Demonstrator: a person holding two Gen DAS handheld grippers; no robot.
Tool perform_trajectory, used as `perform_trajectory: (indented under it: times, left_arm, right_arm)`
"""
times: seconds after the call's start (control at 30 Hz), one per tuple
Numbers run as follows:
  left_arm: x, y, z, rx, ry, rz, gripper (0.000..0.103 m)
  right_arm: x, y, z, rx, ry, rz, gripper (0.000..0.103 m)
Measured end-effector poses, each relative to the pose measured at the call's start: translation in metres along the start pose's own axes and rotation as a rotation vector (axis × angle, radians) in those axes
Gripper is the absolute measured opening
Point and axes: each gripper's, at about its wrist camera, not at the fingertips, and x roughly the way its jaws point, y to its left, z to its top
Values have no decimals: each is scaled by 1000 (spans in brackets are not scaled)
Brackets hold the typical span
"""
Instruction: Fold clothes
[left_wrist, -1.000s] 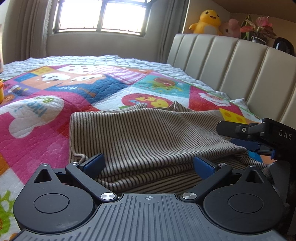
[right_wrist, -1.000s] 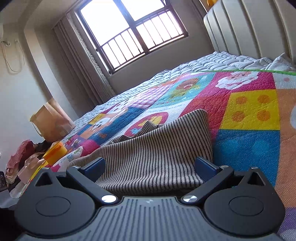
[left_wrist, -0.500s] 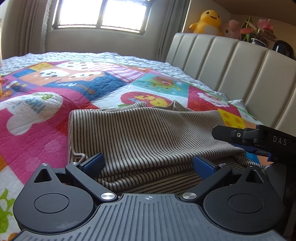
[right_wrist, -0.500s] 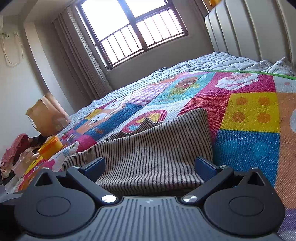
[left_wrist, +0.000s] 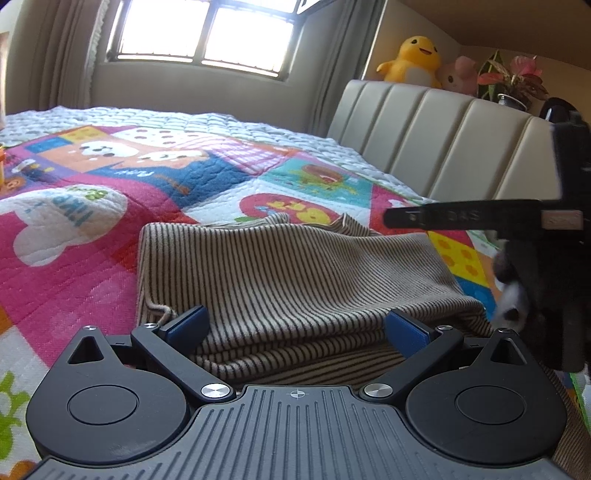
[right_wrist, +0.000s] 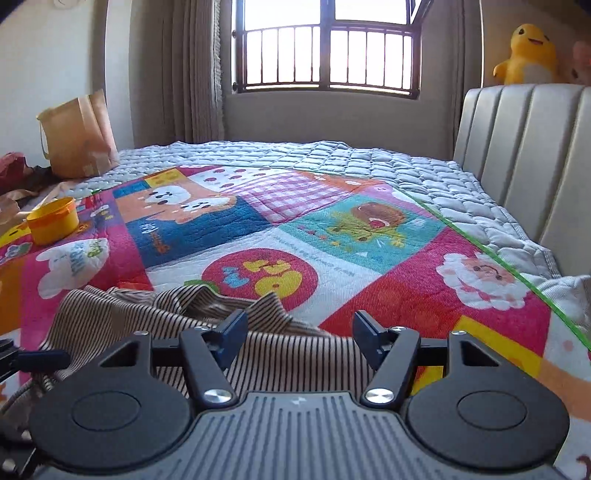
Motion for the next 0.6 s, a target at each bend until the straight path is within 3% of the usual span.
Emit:
perform_trajectory:
  times: [0.2, 0.27, 0.3, 0.33, 0.43, 0.6]
  left_arm:
    - [-4, 6, 0, -36, -20, -28, 103]
    - [-8, 8, 1, -53, -35, -42, 103]
    - [-14, 12, 3, -83, -53, -58, 103]
    - [-21, 18, 6, -122, -73, -77, 103]
    - [-49, 39, 13, -245, -121, -104, 103]
    - [-100, 71, 17, -350, -143, -34, 103]
  right_arm:
    - [76, 3, 11, 19, 156, 30, 61]
    - [85, 8, 6, -15, 182, 36, 52]
    - [81, 13, 5, -46, 174, 53, 25]
    - [77, 17, 5, -78, 165, 69, 13]
    - [50, 34, 2, -179, 100, 51, 8]
    - [-53, 32, -2, -93, -74, 144, 8]
